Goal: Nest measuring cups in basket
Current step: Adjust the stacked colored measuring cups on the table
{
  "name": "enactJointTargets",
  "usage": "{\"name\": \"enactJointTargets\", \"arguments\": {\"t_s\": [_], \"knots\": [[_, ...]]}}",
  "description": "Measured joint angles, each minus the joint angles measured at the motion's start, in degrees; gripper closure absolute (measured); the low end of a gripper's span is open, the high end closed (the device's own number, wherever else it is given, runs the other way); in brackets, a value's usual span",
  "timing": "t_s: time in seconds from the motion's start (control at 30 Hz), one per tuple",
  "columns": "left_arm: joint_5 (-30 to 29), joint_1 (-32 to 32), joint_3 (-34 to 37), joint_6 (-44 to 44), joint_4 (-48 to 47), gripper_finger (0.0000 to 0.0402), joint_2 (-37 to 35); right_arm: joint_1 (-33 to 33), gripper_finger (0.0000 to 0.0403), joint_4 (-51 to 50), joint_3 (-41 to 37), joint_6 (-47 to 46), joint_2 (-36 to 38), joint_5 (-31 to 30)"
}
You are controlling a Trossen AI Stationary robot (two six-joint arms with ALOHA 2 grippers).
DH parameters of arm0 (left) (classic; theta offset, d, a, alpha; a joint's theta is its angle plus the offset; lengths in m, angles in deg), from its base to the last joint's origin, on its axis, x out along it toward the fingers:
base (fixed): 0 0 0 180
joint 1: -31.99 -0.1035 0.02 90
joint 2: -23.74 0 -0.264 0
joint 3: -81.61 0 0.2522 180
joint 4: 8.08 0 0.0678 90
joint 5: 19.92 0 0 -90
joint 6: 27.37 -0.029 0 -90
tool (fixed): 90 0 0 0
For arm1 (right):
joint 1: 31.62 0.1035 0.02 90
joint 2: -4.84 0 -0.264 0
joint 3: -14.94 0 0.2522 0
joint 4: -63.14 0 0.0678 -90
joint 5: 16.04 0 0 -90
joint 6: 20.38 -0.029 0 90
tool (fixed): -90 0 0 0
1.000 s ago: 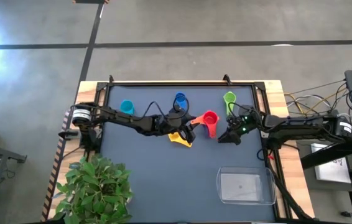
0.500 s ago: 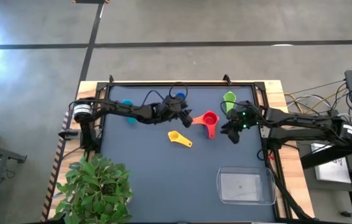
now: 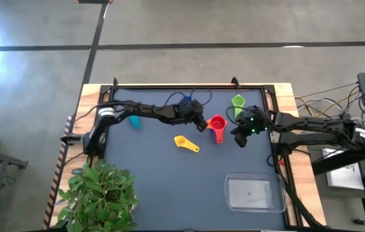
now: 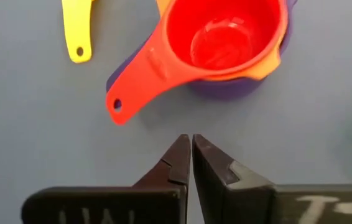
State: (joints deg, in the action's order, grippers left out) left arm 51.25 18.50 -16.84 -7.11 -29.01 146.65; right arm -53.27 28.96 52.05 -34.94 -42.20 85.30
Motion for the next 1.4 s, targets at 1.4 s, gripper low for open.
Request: {"name": "enactJointTargets", "arguments": {"t_s": [1.4], "knots": [[4.66,5.94,-7.13,5.41,-15.11,0.0269,2.95,8.80,0.0394,4.04,13.34,-0.89,-29.24,-5.35]]}}
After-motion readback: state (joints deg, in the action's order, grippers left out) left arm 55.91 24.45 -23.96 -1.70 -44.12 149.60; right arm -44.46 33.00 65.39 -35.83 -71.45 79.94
